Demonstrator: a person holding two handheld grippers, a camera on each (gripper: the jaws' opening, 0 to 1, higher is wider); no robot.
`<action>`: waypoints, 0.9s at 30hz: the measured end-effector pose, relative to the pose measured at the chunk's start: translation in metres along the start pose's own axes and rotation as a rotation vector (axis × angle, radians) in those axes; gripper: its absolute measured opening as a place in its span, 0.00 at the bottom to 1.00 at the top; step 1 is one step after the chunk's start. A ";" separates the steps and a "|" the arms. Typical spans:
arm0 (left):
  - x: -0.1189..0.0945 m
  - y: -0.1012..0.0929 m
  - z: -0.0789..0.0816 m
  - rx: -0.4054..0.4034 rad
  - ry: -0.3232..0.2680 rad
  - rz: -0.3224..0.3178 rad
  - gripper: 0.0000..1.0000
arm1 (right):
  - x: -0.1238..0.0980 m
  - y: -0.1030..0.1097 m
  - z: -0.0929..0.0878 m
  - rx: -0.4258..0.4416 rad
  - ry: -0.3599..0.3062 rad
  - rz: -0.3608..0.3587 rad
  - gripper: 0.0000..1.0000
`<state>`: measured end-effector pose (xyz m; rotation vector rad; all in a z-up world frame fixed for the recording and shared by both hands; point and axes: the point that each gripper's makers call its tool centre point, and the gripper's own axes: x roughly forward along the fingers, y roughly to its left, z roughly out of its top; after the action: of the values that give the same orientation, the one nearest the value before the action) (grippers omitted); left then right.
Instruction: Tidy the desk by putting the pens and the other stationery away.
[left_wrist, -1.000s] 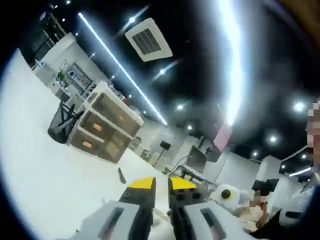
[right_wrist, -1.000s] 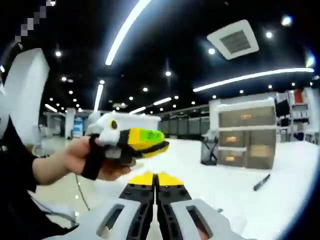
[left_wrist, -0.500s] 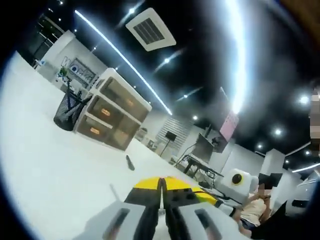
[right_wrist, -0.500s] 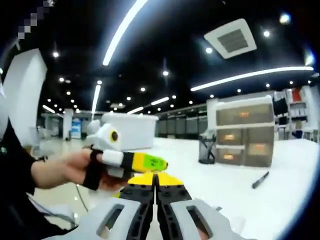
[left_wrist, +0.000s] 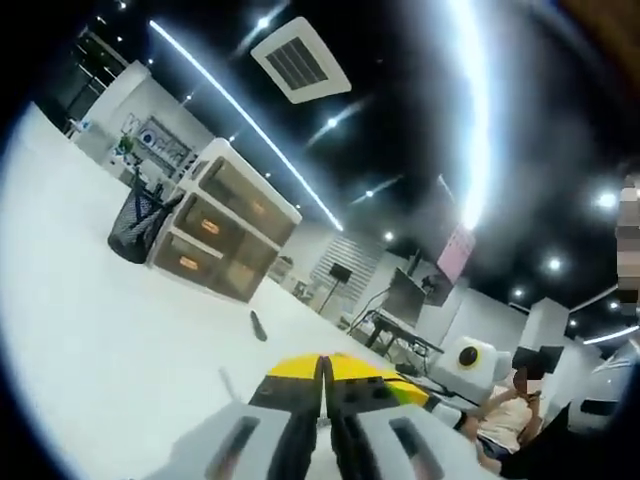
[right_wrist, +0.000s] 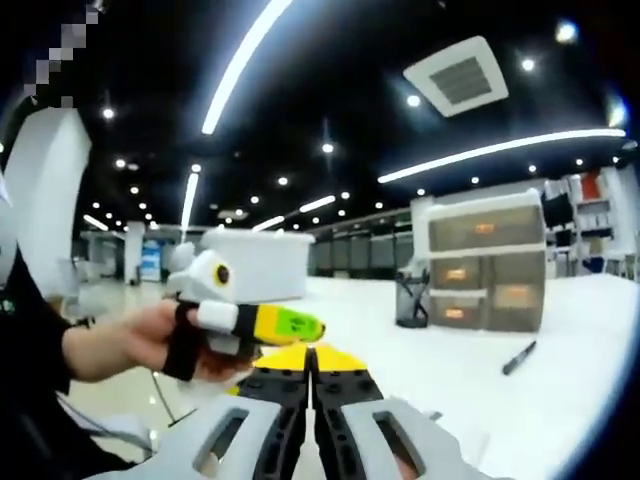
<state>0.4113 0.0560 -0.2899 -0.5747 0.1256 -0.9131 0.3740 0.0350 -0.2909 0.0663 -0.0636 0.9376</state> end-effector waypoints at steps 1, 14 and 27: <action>0.000 0.000 0.001 0.024 0.004 0.006 0.02 | 0.000 0.000 0.000 0.001 0.000 0.000 0.00; -0.011 0.000 0.004 0.276 0.067 0.066 0.02 | -0.004 0.001 -0.001 0.038 0.041 0.009 0.00; -0.039 -0.011 -0.010 0.389 0.188 0.048 0.03 | -0.030 -0.016 -0.006 0.067 0.105 -0.021 0.00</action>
<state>0.3758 0.0773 -0.2978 -0.1241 0.1262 -0.9139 0.3698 0.0019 -0.3003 0.0798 0.0654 0.9204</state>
